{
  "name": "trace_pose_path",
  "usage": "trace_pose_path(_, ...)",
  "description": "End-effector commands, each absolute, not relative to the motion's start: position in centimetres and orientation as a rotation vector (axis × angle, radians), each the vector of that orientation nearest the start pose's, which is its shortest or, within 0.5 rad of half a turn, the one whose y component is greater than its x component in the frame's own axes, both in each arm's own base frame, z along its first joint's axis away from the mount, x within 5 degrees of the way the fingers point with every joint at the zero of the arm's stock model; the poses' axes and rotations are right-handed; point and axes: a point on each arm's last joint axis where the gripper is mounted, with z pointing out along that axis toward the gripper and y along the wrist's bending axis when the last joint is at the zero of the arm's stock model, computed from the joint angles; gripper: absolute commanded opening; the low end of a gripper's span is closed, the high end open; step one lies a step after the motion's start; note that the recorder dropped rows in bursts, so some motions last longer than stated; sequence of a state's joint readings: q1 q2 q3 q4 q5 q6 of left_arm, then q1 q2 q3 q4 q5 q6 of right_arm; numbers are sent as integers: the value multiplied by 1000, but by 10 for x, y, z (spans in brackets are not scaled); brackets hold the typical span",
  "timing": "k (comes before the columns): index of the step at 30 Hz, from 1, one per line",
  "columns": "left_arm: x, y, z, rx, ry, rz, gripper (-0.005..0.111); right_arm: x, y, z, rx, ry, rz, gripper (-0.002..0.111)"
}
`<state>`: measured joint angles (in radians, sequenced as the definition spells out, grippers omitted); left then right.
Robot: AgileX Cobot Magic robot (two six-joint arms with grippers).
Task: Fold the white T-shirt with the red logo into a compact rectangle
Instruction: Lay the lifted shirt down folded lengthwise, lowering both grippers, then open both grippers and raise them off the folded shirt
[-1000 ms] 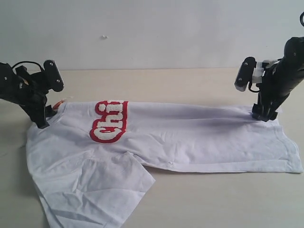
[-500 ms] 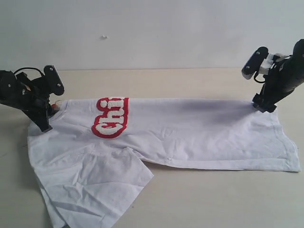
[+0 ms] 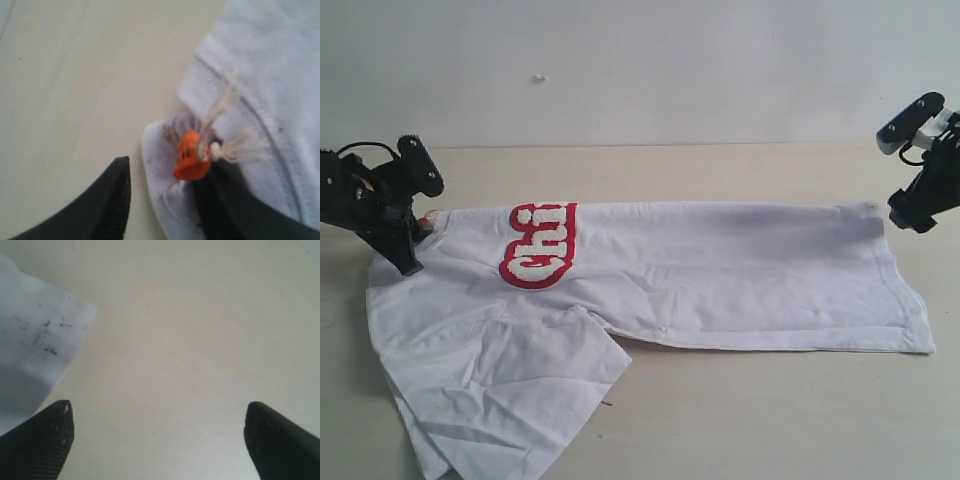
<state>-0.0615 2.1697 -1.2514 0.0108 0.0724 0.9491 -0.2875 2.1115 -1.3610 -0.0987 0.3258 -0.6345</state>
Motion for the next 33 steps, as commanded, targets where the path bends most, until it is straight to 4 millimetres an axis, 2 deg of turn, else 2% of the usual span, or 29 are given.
trace_pose_path(1,429,-22,95,1101,2272,332,55,426,-116,136,-598,2525,-393,84)
trace_pose_path(2,430,-22,99,1074,2262,333,62,426,-115,136,-617,2520,-392,83)
trace_pose_path(3,432,-22,105,1032,2246,336,74,426,-114,136,-596,2520,-369,83)
trace_pose_path(5,433,-21,112,1011,2233,340,88,426,-113,136,-582,2529,-357,83)
trace_pose_path(6,433,-21,114,1004,2230,339,91,425,-113,135,-584,2537,-352,83)
trace_pose_path(11,436,-13,121,959,2199,363,91,422,-113,134,-592,2571,-333,83)
trace_pose_path(14,438,-2,133,793,2196,345,91,420,-112,132,-597,2603,-312,83)
trace_pose_path(19,439,14,152,628,2173,336,91,417,-111,130,-609,2638,-290,83)
trace_pose_path(26,436,27,164,562,2183,339,90,414,-111,130,-608,2668,-270,83)
trace_pose_path(30,430,26,161,565,2275,306,90,414,-111,150,-576,2622,-294,83)
trace_pose_path(33,419,26,158,590,2411,262,90,412,-111,172,-323,2627,-247,82)
